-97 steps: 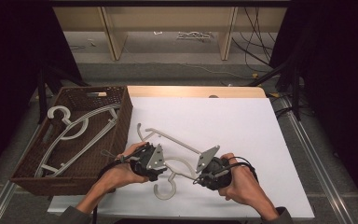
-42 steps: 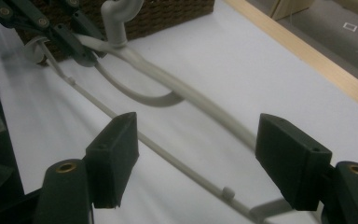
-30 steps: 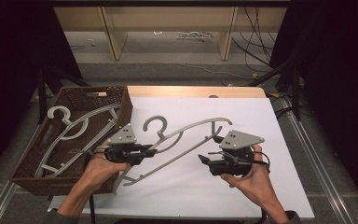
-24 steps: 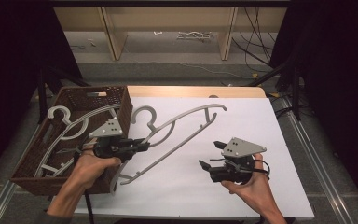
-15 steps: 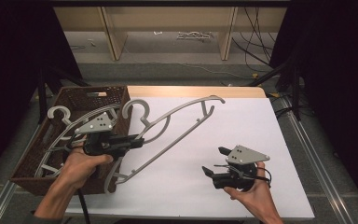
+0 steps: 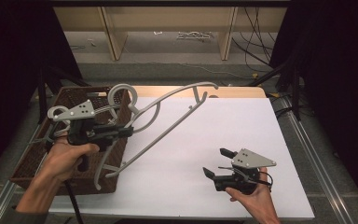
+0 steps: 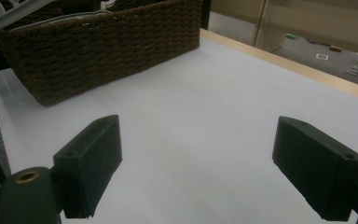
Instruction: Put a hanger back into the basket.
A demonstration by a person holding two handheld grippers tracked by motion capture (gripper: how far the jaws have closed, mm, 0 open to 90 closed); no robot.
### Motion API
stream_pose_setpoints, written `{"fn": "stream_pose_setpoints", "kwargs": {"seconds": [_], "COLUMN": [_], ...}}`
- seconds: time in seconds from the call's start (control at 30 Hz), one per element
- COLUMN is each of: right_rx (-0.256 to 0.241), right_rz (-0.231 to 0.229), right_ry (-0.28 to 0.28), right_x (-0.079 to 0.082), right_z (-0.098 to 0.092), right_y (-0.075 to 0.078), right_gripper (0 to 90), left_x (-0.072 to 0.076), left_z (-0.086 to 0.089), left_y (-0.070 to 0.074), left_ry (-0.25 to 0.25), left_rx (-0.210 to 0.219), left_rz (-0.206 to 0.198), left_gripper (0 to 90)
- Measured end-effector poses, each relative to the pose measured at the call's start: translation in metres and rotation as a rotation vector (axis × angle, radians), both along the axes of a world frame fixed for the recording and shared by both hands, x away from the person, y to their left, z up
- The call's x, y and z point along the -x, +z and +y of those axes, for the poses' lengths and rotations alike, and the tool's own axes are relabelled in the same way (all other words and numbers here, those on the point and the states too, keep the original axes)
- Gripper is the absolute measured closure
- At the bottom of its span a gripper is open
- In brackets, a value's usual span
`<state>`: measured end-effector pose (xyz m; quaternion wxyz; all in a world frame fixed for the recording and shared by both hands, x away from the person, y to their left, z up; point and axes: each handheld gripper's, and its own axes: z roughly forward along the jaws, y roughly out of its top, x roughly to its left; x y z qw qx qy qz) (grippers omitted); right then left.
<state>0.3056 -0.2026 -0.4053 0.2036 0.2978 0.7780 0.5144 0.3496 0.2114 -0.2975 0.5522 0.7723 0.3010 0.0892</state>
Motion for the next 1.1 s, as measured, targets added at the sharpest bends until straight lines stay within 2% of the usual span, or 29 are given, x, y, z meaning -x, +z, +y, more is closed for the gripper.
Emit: {"fn": "stream_pose_setpoints", "kwargs": {"seconds": [0.07, 0.23, 0.27, 0.43, 0.63, 0.77, 0.87, 1.07, 1.1], "right_rx": [0.018, 0.013, 0.025, 0.022, 0.022, 0.023, 0.027, 0.034, 0.025], "right_rz": [0.011, 0.006, 0.015, 0.021, 0.02, 0.022, 0.026, 0.024, 0.01], "right_ry": [-0.009, -0.003, -0.005, -0.003, -0.004, -0.003, -0.001, -0.007, -0.012], "right_x": [0.001, 0.001, 0.001, 0.001, 0.001, 0.001, 0.001, 0.0, -0.001], "right_z": [-0.001, -0.001, -0.001, -0.002, -0.002, -0.001, -0.001, -0.002, -0.001], "right_y": [0.0, -0.004, -0.004, -0.005, -0.006, -0.006, -0.007, -0.007, -0.008], "right_gripper": [16.9, 16.8, 16.7, 16.7, 16.6, 16.7, 16.7, 16.8, 16.8], "left_x": [-0.003, -0.01, -0.012, -0.019, -0.029, -0.036, -0.044, -0.056, -0.057], "left_z": [0.005, 0.02, 0.024, 0.044, 0.07, 0.081, 0.089, 0.106, 0.109], "left_y": [0.001, 0.007, 0.009, 0.013, 0.01, 0.008, 0.004, -0.007, -0.008], "left_ry": [0.014, 0.04, 0.047, 0.112, 0.197, 0.228, 0.255, 0.304, 0.312], "left_rx": [0.005, 0.023, 0.032, 0.032, 0.012, -0.014, -0.018, -0.062, -0.064], "left_rz": [0.019, 0.024, 0.024, 0.02, 0.03, 0.018, 0.027, 0.039, 0.038], "left_gripper": [79.2, 79.2, 79.2, 79.2, 79.2, 79.2, 79.2, 79.2, 79.2]}}
